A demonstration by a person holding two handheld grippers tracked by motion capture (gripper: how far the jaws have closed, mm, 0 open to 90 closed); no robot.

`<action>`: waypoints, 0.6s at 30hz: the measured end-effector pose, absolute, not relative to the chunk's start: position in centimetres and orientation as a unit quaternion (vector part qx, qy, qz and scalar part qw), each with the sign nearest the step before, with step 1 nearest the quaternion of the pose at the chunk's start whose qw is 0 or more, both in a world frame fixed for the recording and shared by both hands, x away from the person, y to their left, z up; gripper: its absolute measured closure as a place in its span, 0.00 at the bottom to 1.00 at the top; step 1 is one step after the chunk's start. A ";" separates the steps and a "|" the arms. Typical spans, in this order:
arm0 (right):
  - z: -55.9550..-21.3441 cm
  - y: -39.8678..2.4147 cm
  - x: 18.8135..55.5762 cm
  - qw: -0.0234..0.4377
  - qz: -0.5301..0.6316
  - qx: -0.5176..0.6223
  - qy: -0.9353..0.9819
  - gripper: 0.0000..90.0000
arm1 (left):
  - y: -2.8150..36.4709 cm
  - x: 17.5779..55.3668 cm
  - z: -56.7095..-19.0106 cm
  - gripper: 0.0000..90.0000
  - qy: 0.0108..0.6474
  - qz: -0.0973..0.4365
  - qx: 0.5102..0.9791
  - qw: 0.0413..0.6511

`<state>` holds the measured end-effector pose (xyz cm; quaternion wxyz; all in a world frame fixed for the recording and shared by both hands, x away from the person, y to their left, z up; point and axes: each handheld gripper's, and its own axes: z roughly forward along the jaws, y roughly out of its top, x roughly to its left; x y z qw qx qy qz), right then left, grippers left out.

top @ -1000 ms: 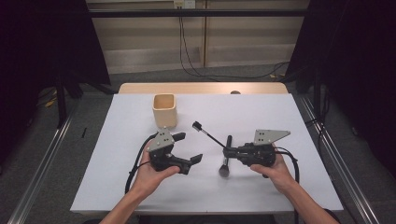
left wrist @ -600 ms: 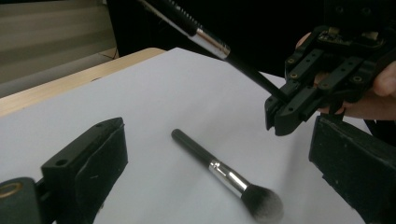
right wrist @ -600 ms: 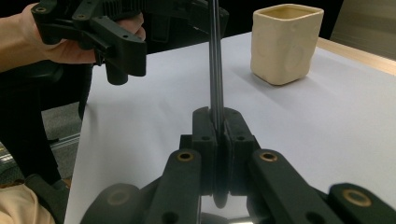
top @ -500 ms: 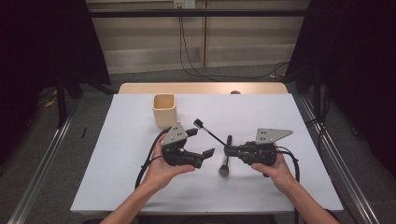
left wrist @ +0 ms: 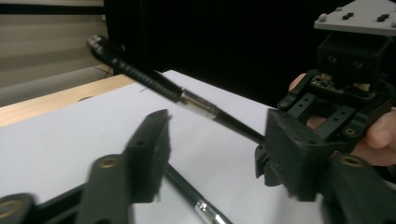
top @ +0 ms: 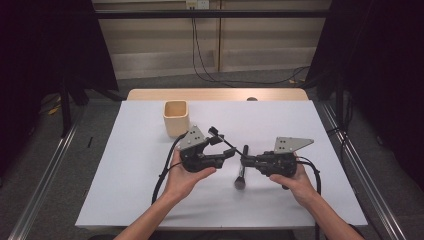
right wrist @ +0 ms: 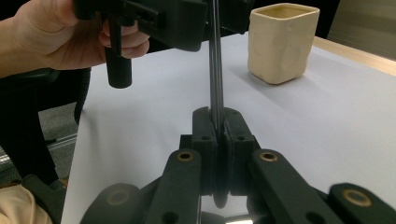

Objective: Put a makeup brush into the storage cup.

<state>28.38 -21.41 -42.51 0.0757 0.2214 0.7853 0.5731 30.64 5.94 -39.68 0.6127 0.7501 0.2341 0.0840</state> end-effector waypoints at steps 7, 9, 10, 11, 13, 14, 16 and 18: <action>-42.6 -21.5 28.4 0.076 0.574 0.222 0.784 0.95 | 6.1 30.7 -39.4 0.61 0.237 0.082 0.742 0.622; -42.6 -21.4 28.4 0.076 0.574 0.224 0.784 0.95 | 6.3 30.8 -39.4 0.64 0.238 0.083 0.742 0.621; -42.6 -21.5 28.5 0.075 0.573 0.225 0.785 0.95 | 6.3 30.8 -39.4 0.67 0.238 0.083 0.742 0.621; -42.7 -21.4 28.6 0.073 0.572 0.225 0.786 0.95 | 6.4 30.8 -39.3 0.69 0.236 0.082 0.741 0.623; -42.8 -21.3 28.6 0.071 0.569 0.225 0.788 0.95 | 6.5 30.8 -39.3 0.70 0.236 0.072 0.738 0.628; -42.9 -21.2 28.6 0.070 0.569 0.224 0.788 0.95 | 6.5 30.8 -39.3 0.72 0.235 0.071 0.735 0.632; -43.0 -21.0 28.6 0.069 0.567 0.224 0.790 0.95 | 6.4 30.9 -39.2 0.74 0.231 0.067 0.734 0.635; -43.0 -21.0 28.6 0.068 0.566 0.223 0.791 0.95 | 6.4 30.9 -39.2 0.76 0.230 0.062 0.732 0.639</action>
